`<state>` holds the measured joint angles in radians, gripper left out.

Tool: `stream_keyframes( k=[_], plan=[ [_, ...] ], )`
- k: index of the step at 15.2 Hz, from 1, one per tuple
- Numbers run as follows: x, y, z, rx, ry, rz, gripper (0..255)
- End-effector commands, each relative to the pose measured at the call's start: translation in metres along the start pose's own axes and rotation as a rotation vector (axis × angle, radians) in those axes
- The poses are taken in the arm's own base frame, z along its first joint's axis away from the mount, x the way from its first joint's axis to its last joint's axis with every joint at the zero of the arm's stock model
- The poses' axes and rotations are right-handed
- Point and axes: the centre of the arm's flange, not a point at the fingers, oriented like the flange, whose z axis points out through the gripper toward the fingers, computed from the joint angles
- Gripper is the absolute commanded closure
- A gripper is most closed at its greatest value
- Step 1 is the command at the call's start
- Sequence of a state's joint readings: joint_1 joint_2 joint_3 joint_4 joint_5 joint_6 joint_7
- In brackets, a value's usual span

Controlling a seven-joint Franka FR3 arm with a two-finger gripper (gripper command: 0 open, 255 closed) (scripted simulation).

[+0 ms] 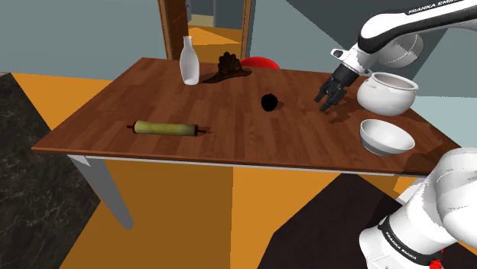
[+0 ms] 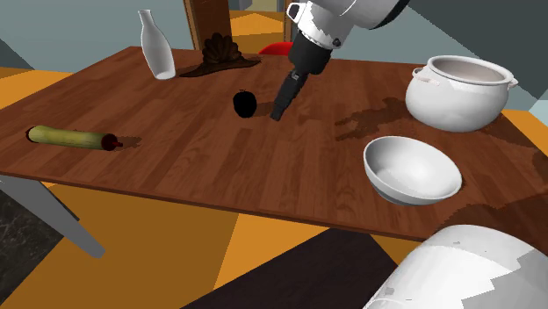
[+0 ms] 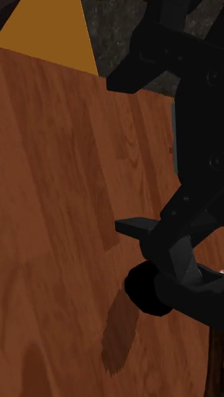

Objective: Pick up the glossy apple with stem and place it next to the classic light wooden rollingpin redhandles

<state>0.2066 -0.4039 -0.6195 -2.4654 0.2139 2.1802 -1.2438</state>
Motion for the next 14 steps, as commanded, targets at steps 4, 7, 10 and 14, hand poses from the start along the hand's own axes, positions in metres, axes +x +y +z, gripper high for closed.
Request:
stream_keyframes(
  k=[4,7,10,14],
  plan=[
    [0.002,0.064,0.028,0.025,0.106,-0.149,0],
    [0.009,0.102,0.044,0.044,0.170,-0.234,0],
    [0.021,0.138,0.060,0.062,0.233,-0.319,0],
    [0.043,0.184,0.081,0.086,0.318,-0.433,0]
  ],
)
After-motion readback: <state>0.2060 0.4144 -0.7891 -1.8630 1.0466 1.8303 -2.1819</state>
